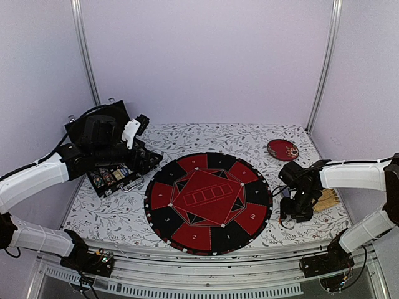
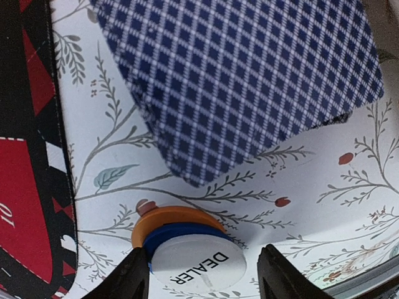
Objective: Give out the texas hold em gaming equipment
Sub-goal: Pick up the dealer button from the poker chips pile.
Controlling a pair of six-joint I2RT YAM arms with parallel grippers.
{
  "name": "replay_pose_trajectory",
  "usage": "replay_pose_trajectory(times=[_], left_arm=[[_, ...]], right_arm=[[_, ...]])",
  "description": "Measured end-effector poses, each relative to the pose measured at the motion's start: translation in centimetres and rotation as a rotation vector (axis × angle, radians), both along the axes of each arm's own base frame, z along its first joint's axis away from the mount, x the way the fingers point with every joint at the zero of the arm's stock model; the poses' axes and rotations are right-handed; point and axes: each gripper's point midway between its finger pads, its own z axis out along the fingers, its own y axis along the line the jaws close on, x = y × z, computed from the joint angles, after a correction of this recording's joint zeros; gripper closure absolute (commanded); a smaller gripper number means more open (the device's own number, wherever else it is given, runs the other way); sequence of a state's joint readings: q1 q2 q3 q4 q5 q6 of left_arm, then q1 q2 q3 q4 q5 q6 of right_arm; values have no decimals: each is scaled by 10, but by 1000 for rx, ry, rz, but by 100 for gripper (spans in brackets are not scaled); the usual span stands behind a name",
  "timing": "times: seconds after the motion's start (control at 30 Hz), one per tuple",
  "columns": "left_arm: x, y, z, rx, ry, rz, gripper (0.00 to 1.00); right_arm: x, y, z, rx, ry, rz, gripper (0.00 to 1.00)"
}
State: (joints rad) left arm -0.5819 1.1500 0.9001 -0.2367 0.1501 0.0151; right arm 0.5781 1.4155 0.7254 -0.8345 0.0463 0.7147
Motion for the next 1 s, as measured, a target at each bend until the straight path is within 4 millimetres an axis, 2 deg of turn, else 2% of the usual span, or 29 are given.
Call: replay_pose_trajectory(times=[0.3, 0.47, 0.8, 1.0], left_arm=[[0, 0, 0, 0, 0, 0, 2], [0, 0, 0, 0, 0, 0, 2], [-1, 0, -3, 2, 6, -4, 2], [-2, 0, -1, -3, 2, -8, 2]], right_arm=[[2, 2, -3, 12, -12, 2, 40], [2, 4, -3, 21, -12, 8, 52], [1, 4, -2, 28, -15, 8, 60], [-2, 3, 1, 32, -12, 5, 60]])
